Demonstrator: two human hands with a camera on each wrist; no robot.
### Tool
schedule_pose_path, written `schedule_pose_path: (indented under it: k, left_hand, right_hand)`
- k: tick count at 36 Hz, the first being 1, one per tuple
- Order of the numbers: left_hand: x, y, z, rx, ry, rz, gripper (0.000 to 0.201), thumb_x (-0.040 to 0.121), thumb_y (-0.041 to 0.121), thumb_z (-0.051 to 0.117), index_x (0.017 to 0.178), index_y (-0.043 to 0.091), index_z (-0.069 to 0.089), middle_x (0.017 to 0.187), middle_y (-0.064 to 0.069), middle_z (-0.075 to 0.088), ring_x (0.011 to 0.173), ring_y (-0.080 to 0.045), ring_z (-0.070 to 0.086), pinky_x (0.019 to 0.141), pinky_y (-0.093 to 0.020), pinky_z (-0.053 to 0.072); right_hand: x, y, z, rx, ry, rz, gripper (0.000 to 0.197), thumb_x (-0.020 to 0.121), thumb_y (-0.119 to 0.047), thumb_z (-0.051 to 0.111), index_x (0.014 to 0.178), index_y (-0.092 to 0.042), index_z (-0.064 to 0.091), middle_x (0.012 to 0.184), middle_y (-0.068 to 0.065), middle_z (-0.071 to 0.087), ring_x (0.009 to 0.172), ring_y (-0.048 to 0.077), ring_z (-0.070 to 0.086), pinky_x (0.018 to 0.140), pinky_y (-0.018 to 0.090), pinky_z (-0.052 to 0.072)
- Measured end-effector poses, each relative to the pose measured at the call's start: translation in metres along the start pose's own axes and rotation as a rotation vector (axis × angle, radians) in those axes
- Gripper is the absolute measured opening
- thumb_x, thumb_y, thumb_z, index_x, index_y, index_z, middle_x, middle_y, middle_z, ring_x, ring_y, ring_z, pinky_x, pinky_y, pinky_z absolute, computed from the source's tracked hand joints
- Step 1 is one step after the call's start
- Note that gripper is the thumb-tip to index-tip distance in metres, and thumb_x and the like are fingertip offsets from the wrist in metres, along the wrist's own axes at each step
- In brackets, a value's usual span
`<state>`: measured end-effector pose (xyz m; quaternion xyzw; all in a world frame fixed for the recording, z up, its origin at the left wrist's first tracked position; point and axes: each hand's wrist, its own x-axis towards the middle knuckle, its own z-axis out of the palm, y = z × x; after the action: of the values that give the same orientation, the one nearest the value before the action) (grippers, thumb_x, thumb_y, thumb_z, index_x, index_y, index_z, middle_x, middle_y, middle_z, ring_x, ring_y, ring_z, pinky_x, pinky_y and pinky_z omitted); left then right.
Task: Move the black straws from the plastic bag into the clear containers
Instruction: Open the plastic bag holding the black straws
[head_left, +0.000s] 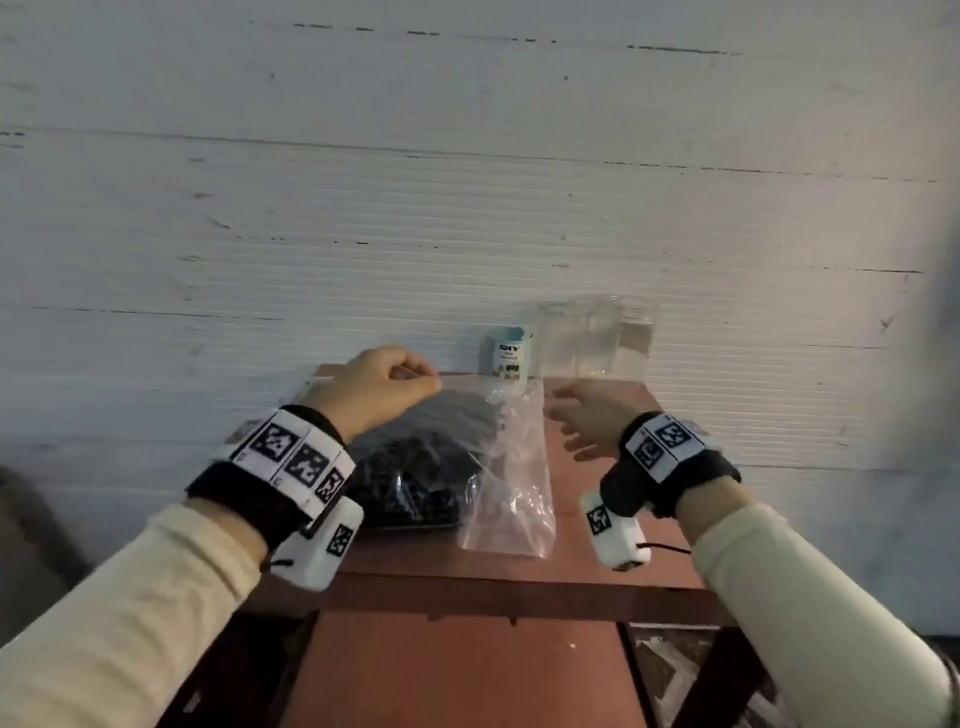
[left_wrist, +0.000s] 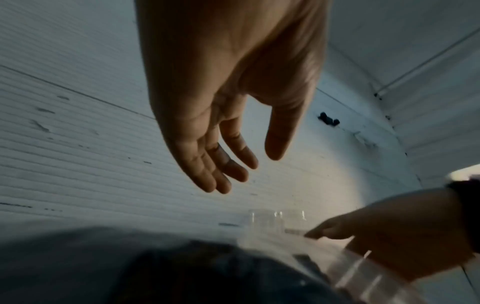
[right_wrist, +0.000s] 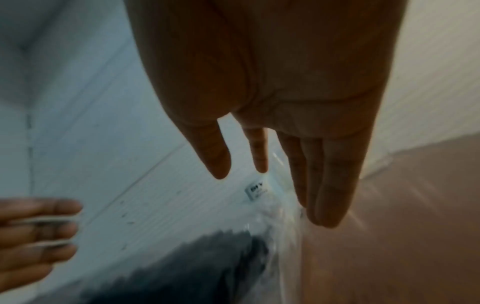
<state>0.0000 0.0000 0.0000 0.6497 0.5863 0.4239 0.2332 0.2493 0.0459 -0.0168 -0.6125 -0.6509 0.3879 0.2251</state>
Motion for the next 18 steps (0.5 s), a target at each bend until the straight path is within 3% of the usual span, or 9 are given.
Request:
schedule_pose_path:
  k: [2,5,8,11,13,17,18]
  left_hand:
    - [0.005,0.004,0.014,0.024,-0.034,-0.023,0.007,0.087,0.024,0.071,0.093,0.020,0.070,0.087,0.008,0.065,0.088,-0.011,0.060,0.080,-0.023,0.042]
    - [0.009,0.005,0.036,0.047,-0.112,-0.047,0.007,0.088,0.024,0.070,0.094,0.020,0.069,0.086,0.008,0.064,0.090,-0.014,0.061,0.082,-0.026,0.045]
    - [0.010,0.004,0.048,0.102,-0.148,-0.050,0.010,0.088,0.027,0.070,0.096,0.021,0.070,0.088,0.008,0.065,0.091,-0.013,0.062,0.086,-0.027,0.048]
    - [0.008,0.008,0.056,0.122,-0.169,-0.039,0.015,0.088,0.026,0.070,0.101,0.018,0.070,0.088,0.007,0.063,0.087,-0.011,0.059,0.079,-0.024,0.045]
    - [0.006,0.013,0.059,0.121,-0.176,-0.025,0.019,0.088,0.025,0.070,0.104,0.016,0.071,0.090,0.005,0.065,0.087,-0.011,0.060,0.075,-0.022,0.044]
    - [0.004,0.019,0.066,0.124,-0.172,-0.007,0.021,0.086,0.024,0.072,0.105,0.014,0.071,0.094,0.001,0.068,0.086,-0.012,0.062,0.083,-0.026,0.050]
    - [0.003,0.021,0.067,0.123,-0.170,-0.006,0.021,0.086,0.024,0.073,0.104,0.014,0.071,0.093,0.000,0.068,0.085,-0.012,0.062,0.085,-0.028,0.052]
  right_hand:
    - [0.010,-0.002,0.012,-0.007,-0.010,0.054,0.054,0.099,-0.029,0.051,0.148,-0.020,0.030,0.134,0.017,0.048,0.108,0.034,0.060,0.092,0.043,0.053]
    - [0.022,-0.002,0.025,-0.003,-0.044,0.082,0.055,0.098,-0.021,0.052,0.148,-0.016,0.030,0.123,0.016,0.050,0.106,0.033,0.060,0.094,0.043,0.051]
    - [0.023,-0.002,0.029,0.013,-0.047,0.095,0.053,0.095,-0.014,0.057,0.144,-0.015,0.036,0.117,0.018,0.054,0.095,0.032,0.059,0.086,0.042,0.054]
    - [0.023,0.000,0.028,0.016,-0.012,0.095,0.048,0.090,-0.009,0.063,0.133,-0.016,0.043,0.095,0.015,0.057,0.081,0.030,0.058,0.080,0.042,0.052]
    - [0.023,0.002,0.027,0.051,-0.025,0.091,0.040,0.088,-0.001,0.063,0.124,-0.013,0.049,0.088,0.016,0.059,0.073,0.028,0.058,0.083,0.042,0.052]
    - [0.020,0.006,0.025,0.074,0.020,0.011,0.014,0.088,0.002,0.059,0.096,-0.008,0.062,0.080,0.011,0.062,0.071,0.021,0.058,0.083,0.037,0.054]
    - [0.020,0.007,0.025,0.073,0.033,-0.010,0.013,0.088,0.001,0.059,0.096,-0.008,0.063,0.080,0.011,0.062,0.071,0.020,0.059,0.083,0.036,0.054]
